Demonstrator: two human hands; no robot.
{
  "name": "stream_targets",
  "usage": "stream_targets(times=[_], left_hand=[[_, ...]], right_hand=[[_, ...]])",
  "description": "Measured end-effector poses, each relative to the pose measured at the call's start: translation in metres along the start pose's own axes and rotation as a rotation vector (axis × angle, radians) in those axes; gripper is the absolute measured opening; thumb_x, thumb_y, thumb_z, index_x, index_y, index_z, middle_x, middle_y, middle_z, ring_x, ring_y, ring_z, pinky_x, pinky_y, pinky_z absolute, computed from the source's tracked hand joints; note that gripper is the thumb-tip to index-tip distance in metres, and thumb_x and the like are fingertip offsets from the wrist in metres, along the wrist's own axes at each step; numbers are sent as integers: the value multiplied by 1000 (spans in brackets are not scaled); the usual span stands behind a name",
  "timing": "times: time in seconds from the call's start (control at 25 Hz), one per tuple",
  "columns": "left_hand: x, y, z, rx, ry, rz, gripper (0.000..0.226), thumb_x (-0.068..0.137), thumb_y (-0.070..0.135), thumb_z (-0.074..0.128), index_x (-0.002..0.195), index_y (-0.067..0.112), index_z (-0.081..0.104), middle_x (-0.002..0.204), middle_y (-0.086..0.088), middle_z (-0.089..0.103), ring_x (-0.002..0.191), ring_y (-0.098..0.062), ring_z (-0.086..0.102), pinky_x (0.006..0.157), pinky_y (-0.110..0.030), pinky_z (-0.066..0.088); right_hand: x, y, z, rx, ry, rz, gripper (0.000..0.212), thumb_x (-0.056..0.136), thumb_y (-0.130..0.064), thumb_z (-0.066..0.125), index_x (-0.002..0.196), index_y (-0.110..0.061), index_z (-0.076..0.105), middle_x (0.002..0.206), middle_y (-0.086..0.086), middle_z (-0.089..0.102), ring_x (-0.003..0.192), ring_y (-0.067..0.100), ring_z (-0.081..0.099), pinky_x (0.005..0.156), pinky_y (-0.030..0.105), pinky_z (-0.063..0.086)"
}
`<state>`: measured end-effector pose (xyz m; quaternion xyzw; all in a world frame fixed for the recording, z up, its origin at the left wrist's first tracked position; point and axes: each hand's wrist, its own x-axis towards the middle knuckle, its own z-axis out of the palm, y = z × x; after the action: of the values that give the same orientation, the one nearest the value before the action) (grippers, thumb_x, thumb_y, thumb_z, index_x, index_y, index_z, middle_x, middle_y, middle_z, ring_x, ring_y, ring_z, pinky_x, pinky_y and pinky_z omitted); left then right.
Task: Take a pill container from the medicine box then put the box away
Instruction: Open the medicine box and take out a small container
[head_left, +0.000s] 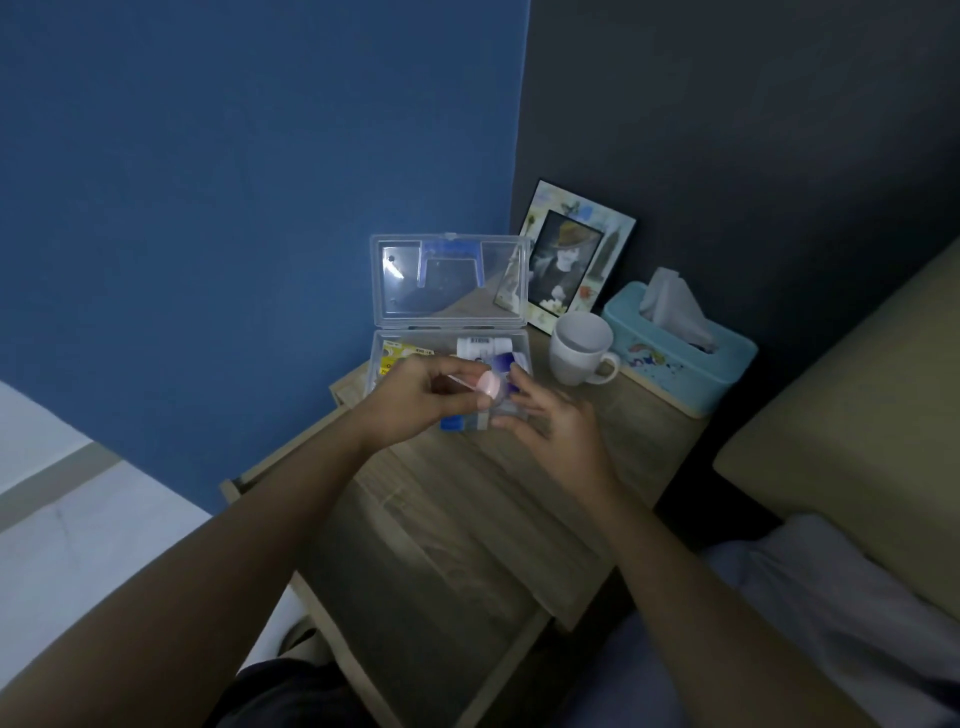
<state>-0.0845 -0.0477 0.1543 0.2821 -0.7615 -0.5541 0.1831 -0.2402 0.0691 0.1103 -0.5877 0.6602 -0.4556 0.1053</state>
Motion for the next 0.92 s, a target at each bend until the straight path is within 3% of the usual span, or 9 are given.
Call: stream_targets(times=[0.12, 0.32, 0.44, 0.52, 0.68, 0.92], left_hand=[[1, 5, 5, 28, -42, 30, 40, 77, 8, 73, 116, 6, 66, 105, -13, 73, 96, -17, 68, 90, -28, 54], [1, 12, 8, 3, -97, 68, 33, 78, 10, 72, 111, 12, 69, 104, -5, 74, 96, -9, 69, 89, -22, 54], [3, 14, 7, 54, -116, 96, 34, 79, 10, 71, 112, 11, 68, 103, -5, 73, 92, -2, 69, 86, -17, 53], [4, 15, 6, 99, -133, 119, 33, 80, 11, 71, 112, 7, 67, 103, -5, 73, 91, -1, 69, 84, -15, 52], [6, 17, 3, 121, -158, 110, 32, 81, 14, 69, 112, 5, 68, 106, -8, 74, 97, -10, 69, 91, -24, 53], [6, 18, 7, 43, -148, 91, 21, 82, 16, 69, 101, 22, 71, 96, 2, 74, 90, -2, 69, 84, -15, 52]], right_hand=[[-2, -4, -7, 5, 41, -65, 55, 78, -22, 73, 127, -6, 54, 108, 16, 71, 93, 21, 70, 83, 42, 58], [-7, -7, -18, -3, 21, -95, 56, 81, -36, 60, 128, -7, 53, 107, 15, 71, 92, 22, 70, 80, 44, 58], [-8, -8, -19, -25, 22, -115, 50, 82, -31, 64, 124, -4, 57, 104, 18, 71, 90, 27, 70, 75, 47, 58], [-9, -10, -18, -38, 42, -141, 44, 82, -21, 69, 120, -2, 60, 100, 18, 71, 86, 28, 70, 72, 47, 58], [-9, -14, -18, -99, 81, -188, 37, 80, -15, 70, 114, 1, 64, 93, 17, 72, 79, 26, 70, 67, 42, 59], [-8, -19, -18, -181, 109, -195, 37, 79, -12, 72, 111, 5, 65, 92, 19, 72, 80, 27, 70, 68, 39, 59]])
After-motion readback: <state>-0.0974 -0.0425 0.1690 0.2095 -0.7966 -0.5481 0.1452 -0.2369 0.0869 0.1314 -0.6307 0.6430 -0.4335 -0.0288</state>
